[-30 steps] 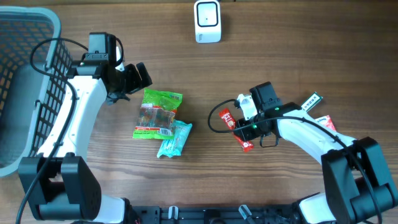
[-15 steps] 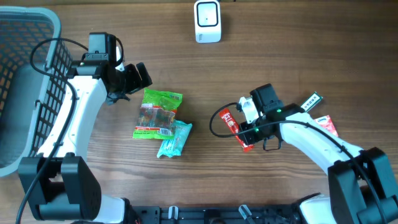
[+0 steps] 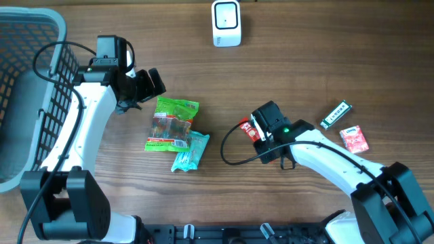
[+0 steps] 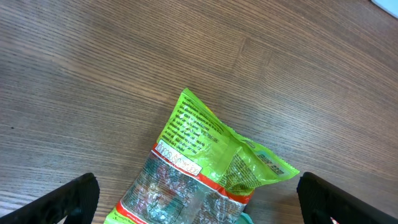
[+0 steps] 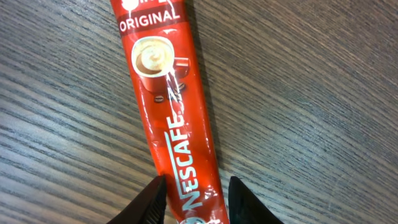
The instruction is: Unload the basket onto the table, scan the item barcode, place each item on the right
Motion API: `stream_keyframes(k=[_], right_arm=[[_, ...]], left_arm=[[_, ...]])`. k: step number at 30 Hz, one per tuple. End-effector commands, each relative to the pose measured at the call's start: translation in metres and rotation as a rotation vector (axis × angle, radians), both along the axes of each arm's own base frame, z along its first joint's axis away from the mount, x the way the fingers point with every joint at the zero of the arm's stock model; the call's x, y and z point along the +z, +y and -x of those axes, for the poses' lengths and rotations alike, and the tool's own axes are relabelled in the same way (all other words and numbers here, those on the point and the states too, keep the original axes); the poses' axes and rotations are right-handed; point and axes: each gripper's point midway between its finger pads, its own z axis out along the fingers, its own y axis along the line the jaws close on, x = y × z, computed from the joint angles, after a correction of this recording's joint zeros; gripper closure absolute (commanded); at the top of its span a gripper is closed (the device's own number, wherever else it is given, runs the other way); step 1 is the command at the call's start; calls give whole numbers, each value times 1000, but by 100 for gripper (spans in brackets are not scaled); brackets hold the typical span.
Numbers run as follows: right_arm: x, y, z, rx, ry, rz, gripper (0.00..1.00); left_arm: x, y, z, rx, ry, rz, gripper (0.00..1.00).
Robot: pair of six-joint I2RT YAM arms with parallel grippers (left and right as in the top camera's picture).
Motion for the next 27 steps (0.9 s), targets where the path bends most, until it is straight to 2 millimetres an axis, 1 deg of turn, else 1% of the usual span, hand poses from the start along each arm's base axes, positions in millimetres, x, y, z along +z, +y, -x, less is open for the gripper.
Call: stream_keyframes(k=[1, 2, 3, 4, 6, 8, 9, 11, 12, 14, 16, 20, 22, 23, 25, 26, 27], right_arm=[[-7, -7, 8, -17, 1, 10, 67], [-10, -7, 9, -16, -1, 9, 67], [-11, -7, 9, -17, -4, 6, 71], [-11, -4, 8, -14, -5, -9, 78], [-8, 12, 9, 7, 11, -91, 89], [2, 31, 8, 29, 30, -185, 93], [11, 41, 7, 44, 34, -241, 94], [22, 53, 7, 62, 40, -306, 95], [34, 64, 11, 83, 58, -381, 95], [48, 79, 20, 117, 98, -494, 95], [60, 90, 28, 142, 139, -588, 95], [79, 99, 36, 198, 191, -738, 94], [84, 100, 35, 205, 194, -777, 94], [87, 101, 34, 206, 198, -800, 93], [96, 105, 37, 221, 219, -864, 93], [99, 107, 39, 229, 230, -885, 93], [101, 108, 40, 229, 237, -894, 93]], left_arm=[[-5, 2, 1, 8, 14, -5, 0], [-5, 2, 1, 8, 14, -5, 0], [-5, 2, 1, 8, 14, -5, 0], [-5, 2, 1, 8, 13, -5, 0], [-5, 2, 1, 8, 14, -5, 0], [-5, 2, 1, 8, 14, -5, 0], [-5, 2, 1, 8, 14, -5, 0], [-5, 2, 1, 8, 14, -5, 0], [-5, 2, 1, 8, 13, -5, 0], [-5, 2, 1, 8, 14, -5, 0], [-5, 2, 1, 8, 14, -5, 0], [-5, 2, 1, 7, 14, -5, 0], [-4, 2, 0, 7, 6, -5, 0], [-3, 1, -3, 16, -2, 4, 0], [2, -1, -14, 49, -45, 33, 0], [3, -5, -14, 61, -44, 63, 0], [4, -18, -6, 29, -14, 130, 0]])
